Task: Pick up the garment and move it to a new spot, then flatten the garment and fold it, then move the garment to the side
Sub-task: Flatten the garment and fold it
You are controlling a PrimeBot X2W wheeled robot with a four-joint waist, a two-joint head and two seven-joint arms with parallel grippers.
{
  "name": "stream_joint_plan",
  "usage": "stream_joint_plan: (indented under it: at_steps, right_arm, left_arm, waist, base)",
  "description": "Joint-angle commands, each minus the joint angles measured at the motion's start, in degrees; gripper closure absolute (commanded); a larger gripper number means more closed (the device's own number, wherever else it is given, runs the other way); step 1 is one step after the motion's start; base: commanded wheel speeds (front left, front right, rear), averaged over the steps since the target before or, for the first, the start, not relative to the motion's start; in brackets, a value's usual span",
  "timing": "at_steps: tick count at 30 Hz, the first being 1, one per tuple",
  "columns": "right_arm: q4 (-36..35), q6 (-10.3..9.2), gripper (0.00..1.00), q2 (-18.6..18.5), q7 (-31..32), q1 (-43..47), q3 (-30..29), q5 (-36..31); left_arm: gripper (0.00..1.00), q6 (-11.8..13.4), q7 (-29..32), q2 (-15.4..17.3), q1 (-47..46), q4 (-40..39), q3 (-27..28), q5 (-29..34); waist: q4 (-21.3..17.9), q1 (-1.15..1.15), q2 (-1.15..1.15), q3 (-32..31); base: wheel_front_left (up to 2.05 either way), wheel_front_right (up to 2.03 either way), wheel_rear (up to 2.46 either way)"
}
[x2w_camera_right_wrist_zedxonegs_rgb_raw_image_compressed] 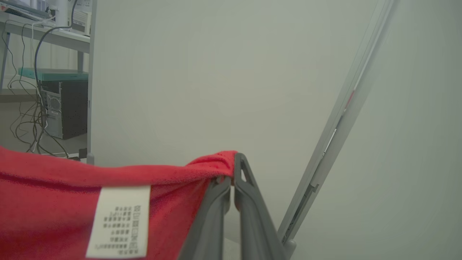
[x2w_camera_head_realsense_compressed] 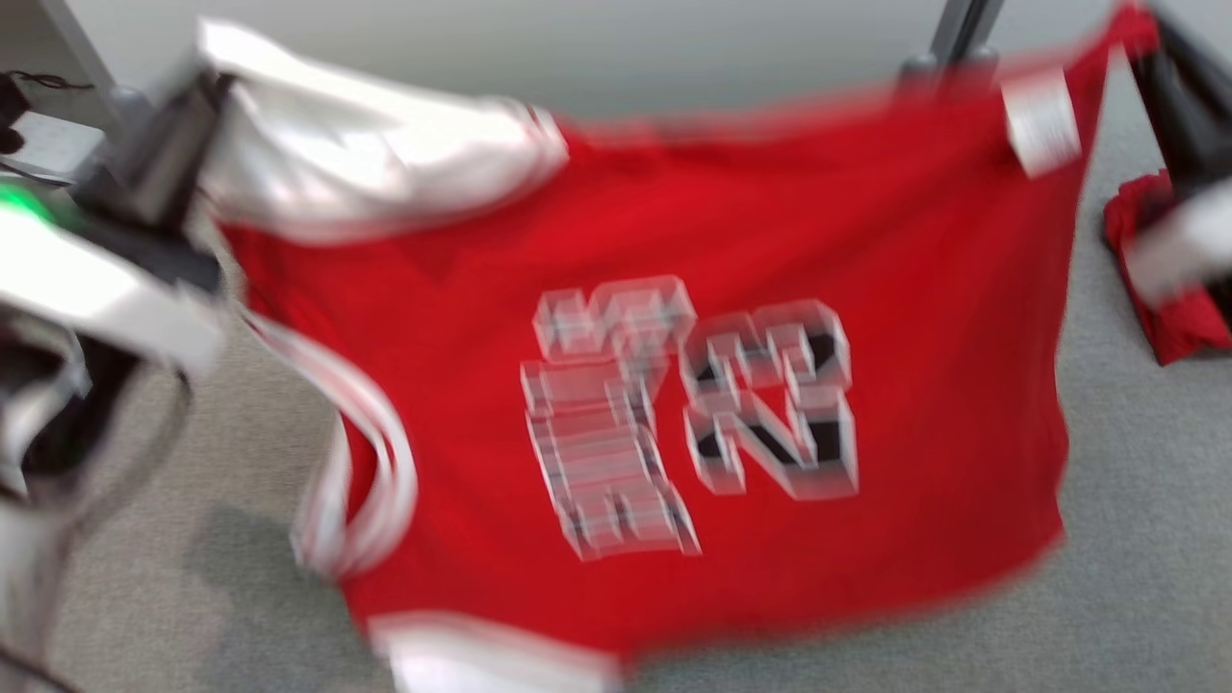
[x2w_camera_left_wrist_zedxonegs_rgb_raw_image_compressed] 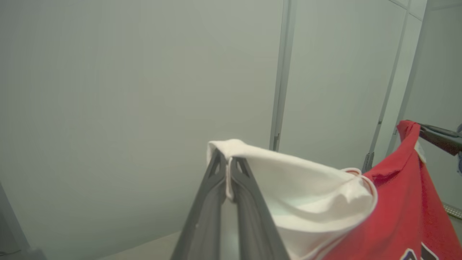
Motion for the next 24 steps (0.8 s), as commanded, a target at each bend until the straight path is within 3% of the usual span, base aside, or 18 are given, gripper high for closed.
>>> stream_joint_plan:
  at_steps: [1, 3, 5, 7, 10, 17, 24]
  right_arm:
    - [2.00, -0.03, 1.00, 0.45, -0.84, -5.89, 1.24, 0.41]
    - [13.54, -0.03, 1.00, 4.11, -4.23, -17.50, 5.42, -1.82]
    - [24.34, -0.03, 1.00, 7.26, -11.38, -27.48, 3.99, -6.62]
    - [33.09, -0.03, 1.00, 10.02, -14.40, -33.43, 3.37, -11.46]
    - [42.73, -0.03, 1.00, 12.71, -15.27, -36.79, 5.90, -16.40]
    - [55.79, -0.03, 1.00, 15.06, -15.84, -31.32, 9.19, -17.75]
    - [55.42, -0.03, 1.00, 16.56, -15.90, -16.65, 6.80, -16.25]
  left_arm:
    - [1.00, -0.65, -2.25, 3.09, -7.39, 1.42, 2.73, 3.11]
    - [1.00, -1.10, -8.83, 3.60, -14.91, 10.86, 2.01, 9.89]
    - [1.00, -1.40, -16.65, 3.76, -22.26, 18.79, 1.42, 15.46]
    - [1.00, -1.59, -22.66, 2.09, -27.25, 24.61, 0.82, 17.50]
    - [1.00, -2.48, -24.25, 0.43, -29.01, 29.97, -1.72, 16.83]
    - [1.00, -3.19, -23.31, -2.79, -18.03, 36.65, -10.47, 11.90]
    - [1.00, -3.23, -26.97, -6.82, -4.57, 39.38, -15.43, 6.49]
  waist:
    - [-1.02, 0.00, 0.00, 0.71]
    - [-1.99, 0.00, 0.00, 0.92]
    - [-2.27, 0.00, 0.00, 1.21]
    - [-2.02, 0.00, 0.00, 0.97]
    - [-1.75, 0.00, 0.00, 2.28]
    - [-0.86, 0.00, 0.00, 8.59]
    - [-1.26, 0.00, 0.00, 10.53]
  base:
    - [0.00, 0.00, 0.00]
    - [0.00, 0.00, 0.00]
    - [0.00, 0.00, 0.00]
    - [0.00, 0.00, 0.00]
    - [0.00, 0.00, 0.00]
    - [0.00, 0.00, 0.00]
    - [0.00, 0.00, 0.00]
